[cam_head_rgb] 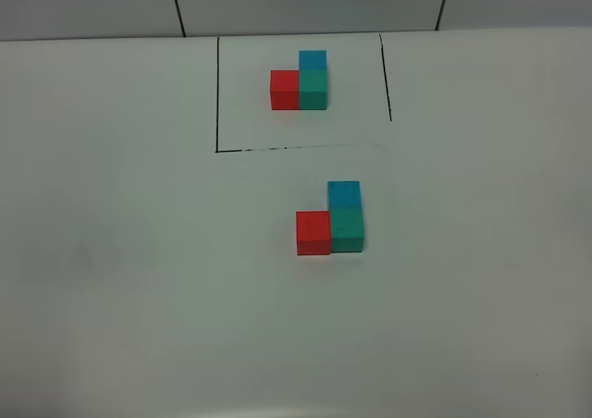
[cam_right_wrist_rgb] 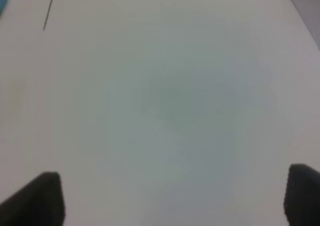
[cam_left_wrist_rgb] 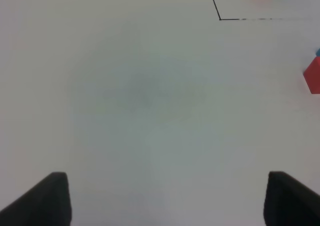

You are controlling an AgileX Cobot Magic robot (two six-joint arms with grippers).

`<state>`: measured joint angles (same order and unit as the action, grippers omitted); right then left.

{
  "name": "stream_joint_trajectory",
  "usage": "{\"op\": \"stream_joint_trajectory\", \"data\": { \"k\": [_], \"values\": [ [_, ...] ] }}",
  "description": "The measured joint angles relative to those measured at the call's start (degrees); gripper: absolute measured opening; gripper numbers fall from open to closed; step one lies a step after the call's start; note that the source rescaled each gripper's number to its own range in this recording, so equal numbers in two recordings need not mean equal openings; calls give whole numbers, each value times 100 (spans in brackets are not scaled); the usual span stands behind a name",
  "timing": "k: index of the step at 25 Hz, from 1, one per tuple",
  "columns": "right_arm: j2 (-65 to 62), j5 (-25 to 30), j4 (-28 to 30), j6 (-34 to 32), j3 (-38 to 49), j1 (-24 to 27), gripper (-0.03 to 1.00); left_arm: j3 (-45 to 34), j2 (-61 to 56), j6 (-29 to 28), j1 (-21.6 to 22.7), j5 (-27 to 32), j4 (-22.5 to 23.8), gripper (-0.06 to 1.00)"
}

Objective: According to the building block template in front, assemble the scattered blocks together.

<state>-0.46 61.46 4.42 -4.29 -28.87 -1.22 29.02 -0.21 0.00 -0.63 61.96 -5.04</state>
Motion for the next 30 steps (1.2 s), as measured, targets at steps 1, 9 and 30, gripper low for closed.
{"op": "stream_joint_trajectory", "data": {
  "k": [1,9,30],
  "values": [
    [0,0,0,0,0,0,91,0,0,0,0,0,0,75],
    [0,0,0,0,0,0,91,0,0,0,0,0,0,75],
    [0,2,-122,305,0,0,91,0,0,0,0,0,0,75]
  ]
}}
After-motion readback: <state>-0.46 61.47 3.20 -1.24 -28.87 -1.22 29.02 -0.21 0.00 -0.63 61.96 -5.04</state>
